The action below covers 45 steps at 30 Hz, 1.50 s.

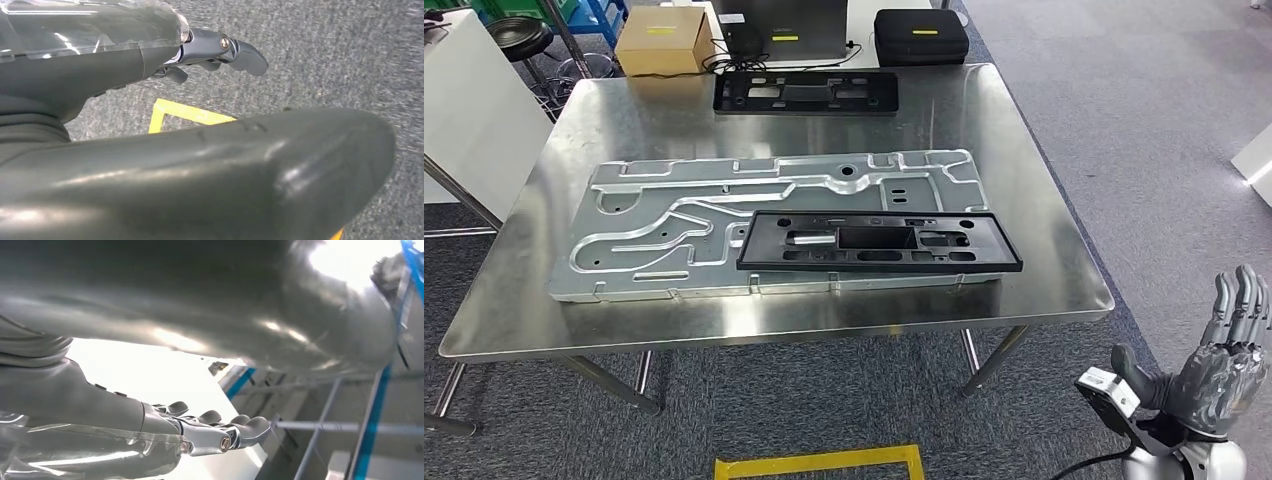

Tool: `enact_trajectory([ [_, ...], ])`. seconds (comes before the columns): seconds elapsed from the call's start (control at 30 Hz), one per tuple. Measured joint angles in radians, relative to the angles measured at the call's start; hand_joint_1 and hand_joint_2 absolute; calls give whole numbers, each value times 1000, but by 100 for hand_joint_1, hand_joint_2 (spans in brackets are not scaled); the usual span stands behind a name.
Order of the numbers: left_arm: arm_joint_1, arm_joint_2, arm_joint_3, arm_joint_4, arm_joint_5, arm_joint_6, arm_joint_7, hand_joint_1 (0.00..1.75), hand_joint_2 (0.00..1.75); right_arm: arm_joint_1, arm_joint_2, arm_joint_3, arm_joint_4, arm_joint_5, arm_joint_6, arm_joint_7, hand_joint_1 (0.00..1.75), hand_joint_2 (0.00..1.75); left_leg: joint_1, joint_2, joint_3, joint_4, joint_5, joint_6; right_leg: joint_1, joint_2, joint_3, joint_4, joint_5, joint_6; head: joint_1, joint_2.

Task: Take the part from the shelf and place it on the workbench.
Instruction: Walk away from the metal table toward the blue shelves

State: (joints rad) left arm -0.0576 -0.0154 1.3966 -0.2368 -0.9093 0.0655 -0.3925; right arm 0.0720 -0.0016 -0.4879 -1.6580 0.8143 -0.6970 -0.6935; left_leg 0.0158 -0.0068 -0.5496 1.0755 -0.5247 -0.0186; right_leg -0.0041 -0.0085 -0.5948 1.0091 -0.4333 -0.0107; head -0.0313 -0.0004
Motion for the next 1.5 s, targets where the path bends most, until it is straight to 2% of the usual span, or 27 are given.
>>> enact_trajectory([
  [0.07, -2, 0, 0, 0, 1, -2, -3, 0, 0, 15, 10, -22, 26, 23, 0, -1, 0, 0, -3, -2, 29, -59, 16, 12, 2, 3, -4, 7, 2, 12, 0, 0],
  [0.17, -3, -3, 0, 0, 5, -2, -4, 0, 0, 20, 23, -59, 102, 65, 0, 1, 0, 0, -5, 0, 23, -63, 34, 35, 1, 8, -7, 8, 5, 32, 0, 0],
  [0.2, -5, -4, 1, 0, 7, -2, -4, 0, 0, 19, 27, -75, 138, 75, 0, 3, 0, 0, -4, 2, 19, -67, 43, 43, -1, 8, -14, 24, -15, 38, 0, 0],
  [0.27, -7, -7, 1, 0, 9, 0, -3, 0, 0, 14, 31, -108, 213, 84, 0, 4, 0, 0, -3, 5, 3, -70, 60, 55, -5, 9, -44, 109, -97, 47, 0, 0],
  [0.33, -6, -10, 3, 0, 10, 1, -2, 0, 0, 5, 34, -140, 292, 92, 2, 7, 0, 0, -5, 5, -19, -68, 75, 56, -8, 9, -78, 226, -174, 53, 0, 0],
  [0.37, -5, -11, 5, 0, 10, 2, -1, 0, 0, 0, 34, -159, 339, 97, 3, 9, 0, 0, -6, 5, -30, -67, 82, 56, -9, 8, -81, 264, -189, 55, 0, 0],
  [0.4, -5, -12, 6, 0, 10, 3, 1, 0, 0, -6, 33, -180, 388, 100, 4, 11, 0, 0, -6, 5, -41, -65, 89, 55, -10, 8, -68, 269, -184, 55, 0, 0],
  [0.43, -5, -14, 7, 0, 10, 3, 3, 0, 0, -15, 30, -203, 447, 104, 5, 10, 0, 0, -7, 5, -52, -64, 97, 53, -10, 8, -37, 240, -165, 53, 0, 0],
  [0.53, -5, -21, 9, 0, 9, 4, 6, 0, 0, -49, 5, -273, 637, 122, 4, 11, 0, 0, -9, 4, -71, -61, 116, 44, -5, 8, 106, 30, -109, 39, 0, 0],
  [0.6, -5, -25, 11, 0, 7, 4, 6, 0, 0, -65, -16, -325, 767, 154, 4, 15, 0, 0, -8, 4, -70, -65, 130, 32, 2, 8, 144, -36, -105, 30, 0, 0],
  [0.7, -2, -28, 16, 0, -1, 4, 8, 0, 0, -81, -33, -408, 957, 225, 9, 70, 0, 0, -6, 3, -72, -68, 137, 13, 2, 5, 133, -46, -79, 12, 0, 0],
  [0.73, -1, -29, 17, 0, -3, 3, 9, 0, 0, -85, -35, -429, 1017, 249, 14, 110, 0, 0, -5, 3, -79, -53, 112, 9, 0, 4, 125, -50, -67, 3, 0, 0],
  [0.83, 0, -33, 19, 0, -11, 1, 11, 0, 0, -89, -31, -466, 1169, 317, 55, 264, 0, 0, -4, 3, -119, 103, -38, 2, 1, 1, 82, -50, -32, -10, 0, 0],
  [0.87, 0, -33, 20, 0, -14, 0, 11, 0, 0, -90, -28, -471, 1208, 342, 78, 323, 0, 0, -4, 3, -127, 163, -68, 0, 3, 1, 65, -47, -22, -10, 0, 0],
  [0.9, 0, -33, 20, 0, -17, -1, 11, 0, 0, -90, -26, -473, 1241, 368, 106, 384, 0, 0, -5, 3, -124, 202, -74, 0, 5, 0, 48, -43, -12, -11, 0, 0],
  [0.93, 0, -33, 20, 0, -20, -2, 11, 0, 0, -91, -23, -473, 1270, 391, 137, 446, 0, 0, -5, 3, -104, 207, -57, 1, 7, 0, 31, -38, -3, -10, 0, 0],
  [1.0, -1, -32, 20, 0, -27, -7, 10, 0, 0, -93, -15, -473, 1317, 426, 216, 559, 0, 0, -8, 3, -15, 115, -7, 11, 11, 1, 1, -26, 14, -9, 0, 0],
  [1.07, -4, -31, 19, -1, -40, -14, 11, 0, 0, -98, -6, -473, 1355, 448, 326, 660, 0, 0, -14, 4, 93, -34, -5, 23, 15, 1, -20, -14, 28, -3, 0, 0],
  [1.13, -6, -29, 16, -1, -55, -22, 16, 0, 0, -102, 1, -473, 1380, 457, 429, 737, 0, 0, -19, 4, 134, -108, -21, 30, 14, 0, -26, -11, 44, 7, 0, 0],
  [1.2, -4, -30, 9, -1, -74, -33, 30, 0, 0, -105, 10, -475, 1398, 451, 509, 797, 0, 0, -19, 8, 121, -116, -4, 41, 11, 2, -31, -10, 52, 19, 0, 0],
  [1.23, -4, -31, 4, 0, -85, -39, 41, 0, 0, -106, 14, -477, 1406, 445, 546, 827, 0, 0, -17, 11, 111, -119, 9, 49, 9, 4, -38, 2, 33, 25, 0, 0],
  [1.3, -3, -34, -9, 0, -106, -52, 62, 0, 0, -110, 25, -487, 1419, 423, 609, 882, 0, 0, -14, 16, 86, -122, 35, 60, 2, 8, -62, 78, -59, 35, 0, 0],
  [1.37, 0, -38, -22, 0, -125, -68, 82, 0, 0, -116, 38, -505, 1427, 399, 653, 925, 0, 0, -14, 18, 53, -120, 59, 60, -4, 8, -86, 200, -148, 45, 0, 0],
  [1.4, 0, -41, -28, 1, -135, -77, 90, 0, 0, -119, 46, -515, 1431, 388, 669, 938, 0, 0, -13, 18, 36, -116, 71, 58, -8, 8, -88, 247, -158, 49, 0, 0],
  [1.43, 1, -45, -35, 1, -145, -84, 98, 0, 0, -123, 54, -525, 1435, 379, 682, 947, 0, 0, -13, 19, 17, -112, 82, 55, -11, 8, -76, 267, -145, 52, 0, 0],
  [1.47, 1, -49, -42, 2, -155, -89, 104, 0, 0, -125, 61, -533, 1438, 372, 692, 952, 0, 0, -12, 20, -1, -106, 92, 52, -14, 8, -48, 254, -115, 54, 0, 0],
  [1.5, 1, -52, -49, 2, -165, -94, 110, 0, 0, -128, 67, -540, 1440, 368, 700, 954, 0, 0, -12, 20, -17, -99, 101, 48, -17, 8, -2, 206, -87, 54, 0, 0],
])
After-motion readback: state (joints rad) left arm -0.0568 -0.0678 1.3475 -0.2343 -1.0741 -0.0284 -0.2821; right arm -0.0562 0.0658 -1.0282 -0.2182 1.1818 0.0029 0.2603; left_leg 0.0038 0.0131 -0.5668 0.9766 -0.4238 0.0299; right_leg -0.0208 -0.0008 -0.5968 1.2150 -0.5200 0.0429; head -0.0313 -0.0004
